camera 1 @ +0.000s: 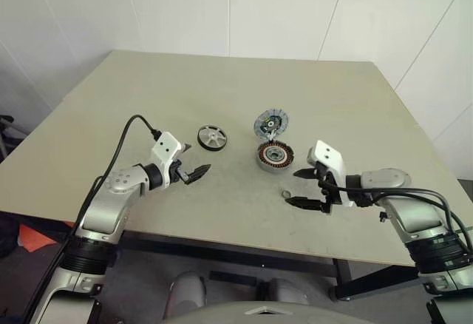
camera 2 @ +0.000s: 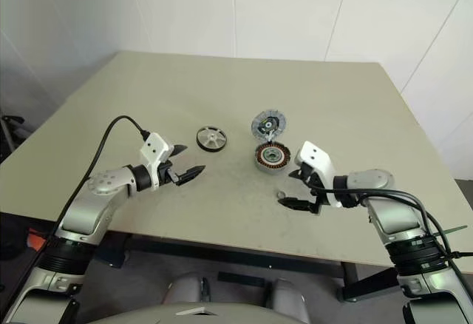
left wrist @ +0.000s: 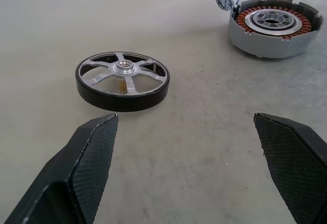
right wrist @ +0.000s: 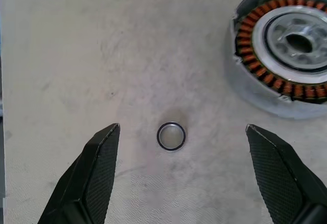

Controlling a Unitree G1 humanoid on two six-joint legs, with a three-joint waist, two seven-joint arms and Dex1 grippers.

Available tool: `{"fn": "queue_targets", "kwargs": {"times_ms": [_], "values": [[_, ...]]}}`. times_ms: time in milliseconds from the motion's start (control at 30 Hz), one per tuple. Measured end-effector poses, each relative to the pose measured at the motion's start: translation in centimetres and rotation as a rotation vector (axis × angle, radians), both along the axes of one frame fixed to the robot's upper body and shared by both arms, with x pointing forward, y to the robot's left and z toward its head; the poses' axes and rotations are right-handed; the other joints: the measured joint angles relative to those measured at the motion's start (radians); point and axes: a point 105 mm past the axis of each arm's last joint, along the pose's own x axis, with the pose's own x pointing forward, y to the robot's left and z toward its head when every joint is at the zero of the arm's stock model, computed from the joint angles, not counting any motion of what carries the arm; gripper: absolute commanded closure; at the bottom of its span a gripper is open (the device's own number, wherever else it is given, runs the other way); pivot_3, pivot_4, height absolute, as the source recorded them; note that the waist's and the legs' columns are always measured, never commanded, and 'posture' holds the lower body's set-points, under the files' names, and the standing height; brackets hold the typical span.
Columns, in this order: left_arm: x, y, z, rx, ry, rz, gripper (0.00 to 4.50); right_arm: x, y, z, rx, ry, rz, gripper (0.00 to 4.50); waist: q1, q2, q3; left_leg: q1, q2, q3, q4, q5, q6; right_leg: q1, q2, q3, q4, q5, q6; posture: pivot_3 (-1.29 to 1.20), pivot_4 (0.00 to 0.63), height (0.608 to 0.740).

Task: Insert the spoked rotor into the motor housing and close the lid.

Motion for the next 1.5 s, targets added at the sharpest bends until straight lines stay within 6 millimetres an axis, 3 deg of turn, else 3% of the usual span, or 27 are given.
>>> {"fn": "queue_targets", "kwargs": {"times_ms": [367, 467, 633, 767, 933, 1100, 1500], "values": [[0.0, 0.1, -0.1, 0.009, 0.001, -0.001, 0.00, 0.0, -0.6, -1.3, -0.084, -0.059, 0.042, 0.05, -0.001, 0.000, 0.000, 0.003, 0.000, 0.000, 0.000, 0.000, 0.000, 0.003, 0.000, 0.000, -0.001, 0.000, 0.001, 0.00, 0.000, 0.740], [0.0, 0.2, -0.1, 0.016, 0.001, -0.001, 0.00, 0.0, -0.7, -1.5, -0.079, -0.069, 0.054, 0.67, -0.001, -0.001, -0.001, 0.003, 0.000, 0.000, 0.000, 0.000, 0.000, 0.004, 0.000, 0.000, -0.002, 0.000, 0.001, 0.00, 0.000, 0.740], [0.0, 0.3, -0.1, 0.021, 0.001, -0.001, 0.00, -0.3, -0.5, -2.0, -0.075, -0.068, 0.084, 2.24, -0.003, -0.002, -0.001, 0.009, 0.000, 0.000, 0.000, 0.000, 0.000, 0.011, 0.000, 0.000, -0.004, -0.001, 0.001, 0.00, 0.000, 0.740], [0.0, 0.3, -0.1, 0.022, 0.001, -0.001, 0.00, -0.1, -0.8, -2.3, -0.079, -0.062, 0.064, 2.24, -0.004, 0.000, -0.001, 0.018, 0.000, -0.002, -0.001, 0.000, 0.000, 0.023, 0.000, -0.005, -0.018, -0.001, 0.002, 0.00, 0.000, 0.740], [0.0, 0.4, -0.1, 0.025, 0.002, 0.001, 0.00, 0.1, -1.1, -2.5, -0.084, -0.062, 0.047, 2.24, -0.009, 0.000, -0.001, 0.018, 0.000, -0.003, -0.001, -0.002, 0.004, 0.032, -0.002, -0.011, -0.035, -0.001, 0.002, 0.00, 0.000, 0.740], [0.0, 0.4, -0.1, 0.027, 0.001, 0.001, 0.00, 0.1, -0.7, -2.6, -0.081, -0.055, 0.061, 3.70, -0.027, -0.001, -0.001, 0.019, -0.003, -0.003, 0.000, -0.003, 0.005, 0.034, -0.006, -0.011, -0.036, -0.001, 0.003, 0.00, 0.000, 0.740], [0.0, 0.4, -0.1, 0.027, 0.001, 0.002, 0.00, 0.7, -0.7, -2.3, -0.084, -0.048, 0.054, 3.70, -0.031, 0.000, -0.001, 0.019, -0.003, -0.003, -0.001, -0.003, 0.006, 0.031, -0.005, -0.012, -0.036, -0.001, 0.003, 0.00, 0.000, 0.740]]}}
